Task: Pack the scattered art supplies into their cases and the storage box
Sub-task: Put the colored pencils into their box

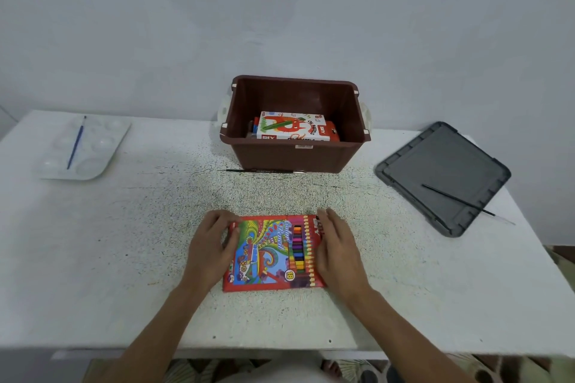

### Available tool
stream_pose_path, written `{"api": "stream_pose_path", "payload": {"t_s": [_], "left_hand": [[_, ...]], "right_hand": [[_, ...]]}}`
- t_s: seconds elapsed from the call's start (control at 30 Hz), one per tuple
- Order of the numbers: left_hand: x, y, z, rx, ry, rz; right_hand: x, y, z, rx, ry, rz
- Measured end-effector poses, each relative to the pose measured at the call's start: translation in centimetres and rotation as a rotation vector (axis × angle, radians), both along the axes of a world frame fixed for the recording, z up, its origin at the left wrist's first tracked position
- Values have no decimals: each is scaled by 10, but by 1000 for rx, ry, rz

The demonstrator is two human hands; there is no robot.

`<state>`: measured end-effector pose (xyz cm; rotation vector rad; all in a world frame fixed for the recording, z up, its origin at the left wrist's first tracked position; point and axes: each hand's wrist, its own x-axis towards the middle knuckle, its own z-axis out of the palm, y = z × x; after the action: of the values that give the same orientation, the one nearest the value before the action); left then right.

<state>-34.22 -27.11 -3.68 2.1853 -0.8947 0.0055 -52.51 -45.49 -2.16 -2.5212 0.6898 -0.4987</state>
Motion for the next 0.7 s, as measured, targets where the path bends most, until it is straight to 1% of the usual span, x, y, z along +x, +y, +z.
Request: {"api": "stream_pose_path", "payload": {"t_s": [0.07,0.1,0.17,0.23,0.3,0.43,0.6,0.7], "left_hand": [[-1,0,0,11,-10,5],[-1,0,1,11,-12,6],[-1,-1,0,11,-17,9],[-1,-1,-1,19,-26,18],[-2,-1,-3,27,-50,17],[-1,-2,-4,19,-80,5],[-2,-2,-5,25,-101,-11],[-2,-2,-4,5,-87,-18]], "right_hand": [[-3,3,-1,18,-12,31],[-5,3,2,62,-22,34],[-8,1,5,146,-53,9],[-8,-5,6,183,-73,-37],[-8,-9,7,204,-36,-57],[-12,-9,8,204,78,-28],[-12,-4,7,251,79,59],[-13,-9,2,331,40,64]]}}
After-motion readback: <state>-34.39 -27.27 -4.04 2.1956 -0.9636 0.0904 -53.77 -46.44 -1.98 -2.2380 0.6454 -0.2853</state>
